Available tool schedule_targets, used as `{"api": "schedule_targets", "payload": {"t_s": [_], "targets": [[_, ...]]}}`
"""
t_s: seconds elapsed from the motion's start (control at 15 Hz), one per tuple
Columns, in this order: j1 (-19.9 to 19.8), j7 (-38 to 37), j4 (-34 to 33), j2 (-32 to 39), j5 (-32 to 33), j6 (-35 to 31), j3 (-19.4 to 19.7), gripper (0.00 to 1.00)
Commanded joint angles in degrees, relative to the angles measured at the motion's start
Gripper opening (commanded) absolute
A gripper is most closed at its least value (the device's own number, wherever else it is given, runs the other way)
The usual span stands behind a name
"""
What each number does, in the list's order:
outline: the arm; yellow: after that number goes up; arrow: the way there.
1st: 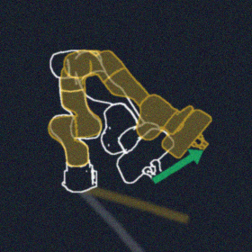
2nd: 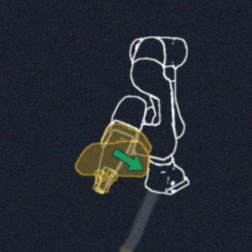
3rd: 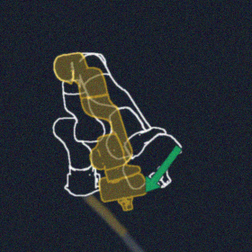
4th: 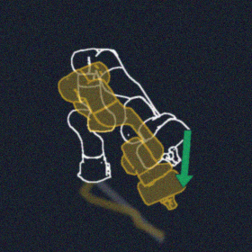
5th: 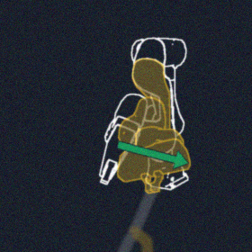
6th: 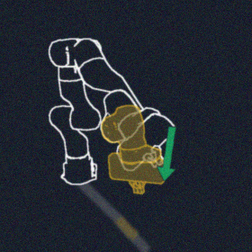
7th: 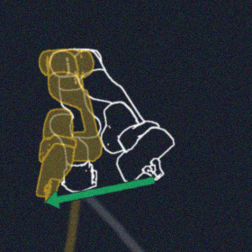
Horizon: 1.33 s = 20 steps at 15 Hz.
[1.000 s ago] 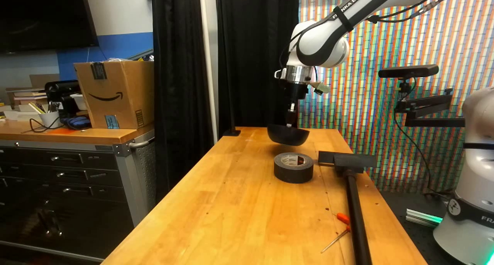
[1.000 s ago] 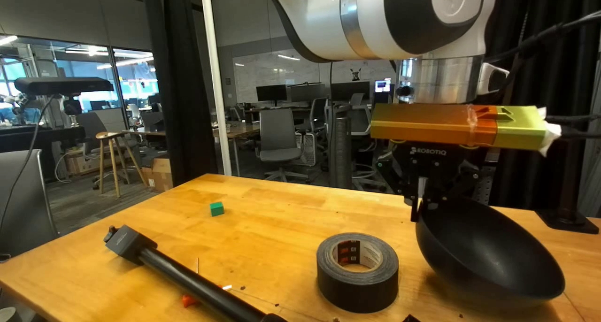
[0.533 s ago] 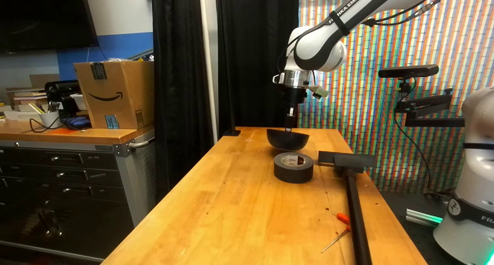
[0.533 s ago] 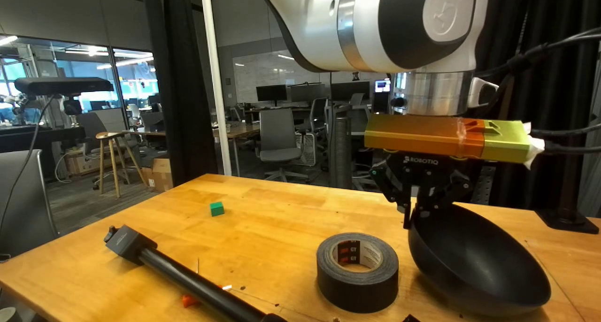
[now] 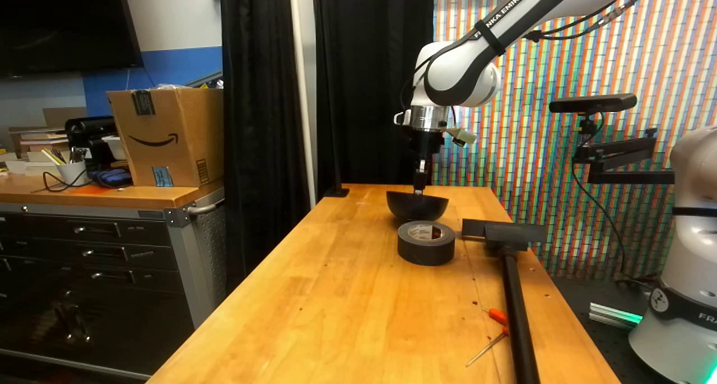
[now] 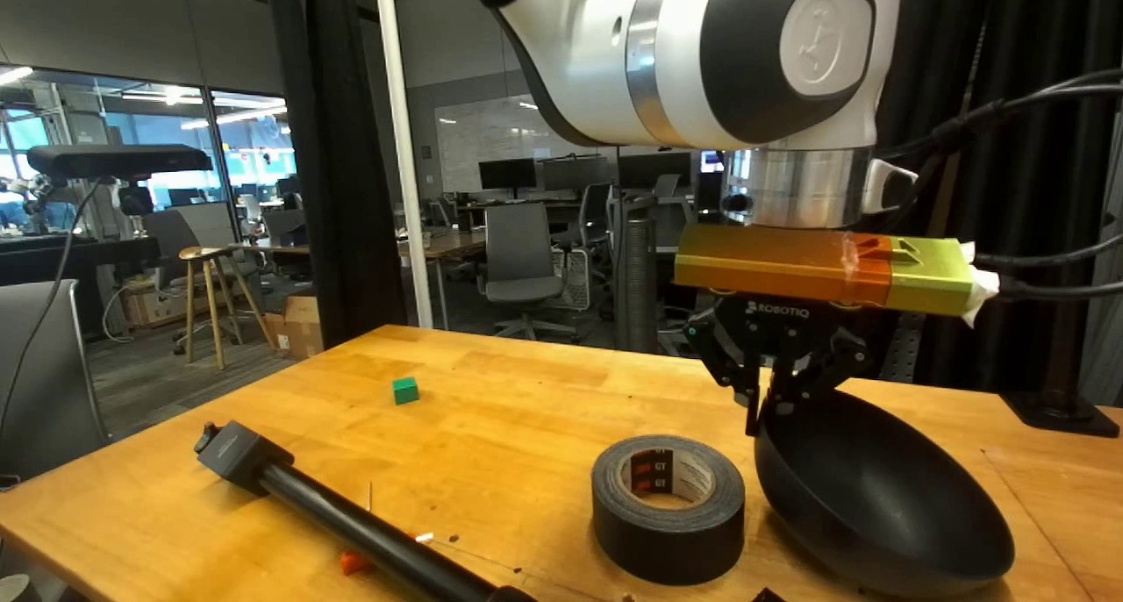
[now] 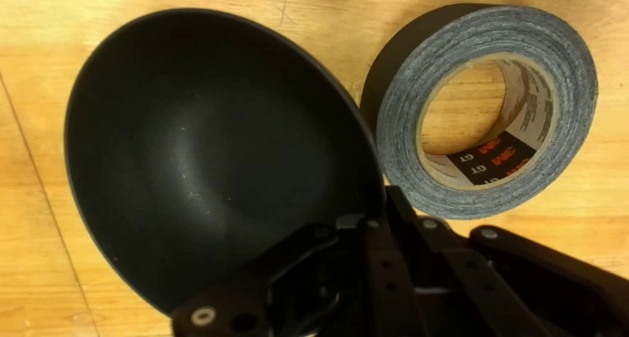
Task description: Move the black bowl to the right
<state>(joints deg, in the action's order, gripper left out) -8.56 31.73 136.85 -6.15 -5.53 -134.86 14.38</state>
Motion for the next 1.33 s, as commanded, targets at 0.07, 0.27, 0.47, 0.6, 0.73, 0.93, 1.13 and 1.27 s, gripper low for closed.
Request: {"api": "schedule_targets", "payload": {"t_s": [0.07, 0.27, 0.47, 0.6, 0.73, 0.93, 1.13, 1.27], "targets": [[-0.3, 0.0, -0.1, 0.3, 0.0, 0.1, -0.8, 0.05], [-0.3, -0.1, -0.1, 0.7, 0.0, 0.1, -1.1, 0.21], [-0.3, -0.1, -0.2, 0.7, 0.0, 0.1, -1.1, 0.22], [-0.3, -0.1, -0.2, 0.7, 0.0, 0.1, -1.1, 0.23], [-0.3, -0.1, -0.2, 0.7, 0.0, 0.1, -1.1, 0.23], [-0.3, -0.1, -0.2, 0.7, 0.0, 0.1, -1.1, 0.23], [-0.3, -0.1, -0.2, 0.7, 0.0, 0.1, -1.1, 0.23], [-0.3, -0.1, -0.2, 0.7, 0.0, 0.1, -1.1, 0.23]]}}
